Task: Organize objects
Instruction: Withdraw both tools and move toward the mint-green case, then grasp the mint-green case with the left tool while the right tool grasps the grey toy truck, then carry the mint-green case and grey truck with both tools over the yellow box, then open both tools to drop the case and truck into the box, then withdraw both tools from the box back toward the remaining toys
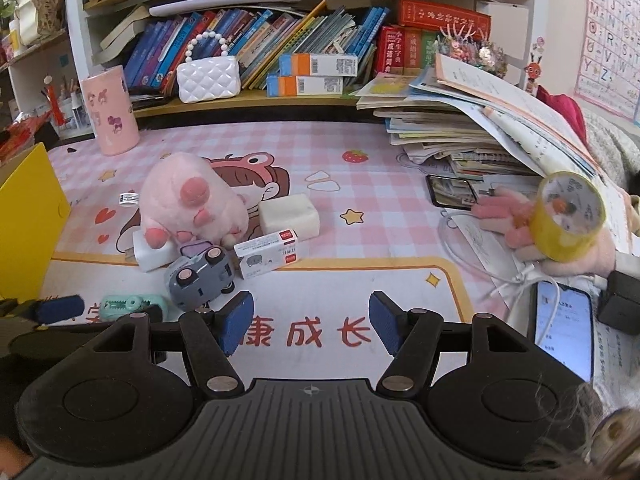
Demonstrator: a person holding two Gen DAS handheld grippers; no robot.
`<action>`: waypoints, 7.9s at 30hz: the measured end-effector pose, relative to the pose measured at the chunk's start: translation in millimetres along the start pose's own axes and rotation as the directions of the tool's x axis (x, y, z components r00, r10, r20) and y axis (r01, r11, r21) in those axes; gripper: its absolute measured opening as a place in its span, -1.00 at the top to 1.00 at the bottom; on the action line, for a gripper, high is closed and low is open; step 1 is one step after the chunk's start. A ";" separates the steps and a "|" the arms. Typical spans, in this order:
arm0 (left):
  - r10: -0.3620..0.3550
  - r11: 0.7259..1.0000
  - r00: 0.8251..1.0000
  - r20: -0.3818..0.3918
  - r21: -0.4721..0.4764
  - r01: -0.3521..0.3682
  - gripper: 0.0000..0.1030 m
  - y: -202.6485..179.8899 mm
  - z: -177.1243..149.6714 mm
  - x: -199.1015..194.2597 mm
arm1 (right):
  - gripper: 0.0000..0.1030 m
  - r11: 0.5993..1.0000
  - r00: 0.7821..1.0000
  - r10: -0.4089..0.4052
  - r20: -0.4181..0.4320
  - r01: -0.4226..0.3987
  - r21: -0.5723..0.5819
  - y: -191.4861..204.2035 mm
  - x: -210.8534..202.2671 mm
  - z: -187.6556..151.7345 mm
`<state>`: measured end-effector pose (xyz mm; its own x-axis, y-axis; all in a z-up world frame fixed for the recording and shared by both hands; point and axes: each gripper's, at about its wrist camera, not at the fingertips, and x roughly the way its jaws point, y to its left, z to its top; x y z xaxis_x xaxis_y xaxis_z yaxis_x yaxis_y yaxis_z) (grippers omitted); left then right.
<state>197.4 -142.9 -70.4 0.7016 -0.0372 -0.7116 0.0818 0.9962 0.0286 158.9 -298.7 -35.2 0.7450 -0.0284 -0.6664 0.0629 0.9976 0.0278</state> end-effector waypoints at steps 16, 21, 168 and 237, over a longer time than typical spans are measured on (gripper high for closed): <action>0.063 0.987 0.997 -0.040 -0.143 -0.068 -0.34 32.2 -7.2 -7.2 | -0.27 0.984 0.989 0.145 -0.040 -0.149 -0.096 13.9 28.0 17.2; 0.098 0.970 0.994 -0.042 -0.220 -0.105 -0.34 58.3 -17.4 -32.6 | -0.27 0.939 0.962 0.261 -0.079 -0.272 -0.209 35.0 45.9 17.9; 0.382 0.871 0.894 0.235 -0.414 -0.264 -0.65 270.9 -57.1 -190.4 | -0.36 0.891 0.883 0.431 0.184 -0.385 -0.241 269.4 -65.4 24.8; -0.142 0.988 0.984 0.107 -0.040 0.147 -0.66 84.1 -58.5 -128.4 | -0.36 0.997 0.997 -0.076 0.002 0.076 -0.010 71.9 -84.1 -72.1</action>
<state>72.8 -49.8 -17.8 0.7548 -0.1865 -0.6289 0.1555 0.9823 -0.1047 52.9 -220.0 -30.9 0.7393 -0.1044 -0.6653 0.1131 0.9931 -0.0302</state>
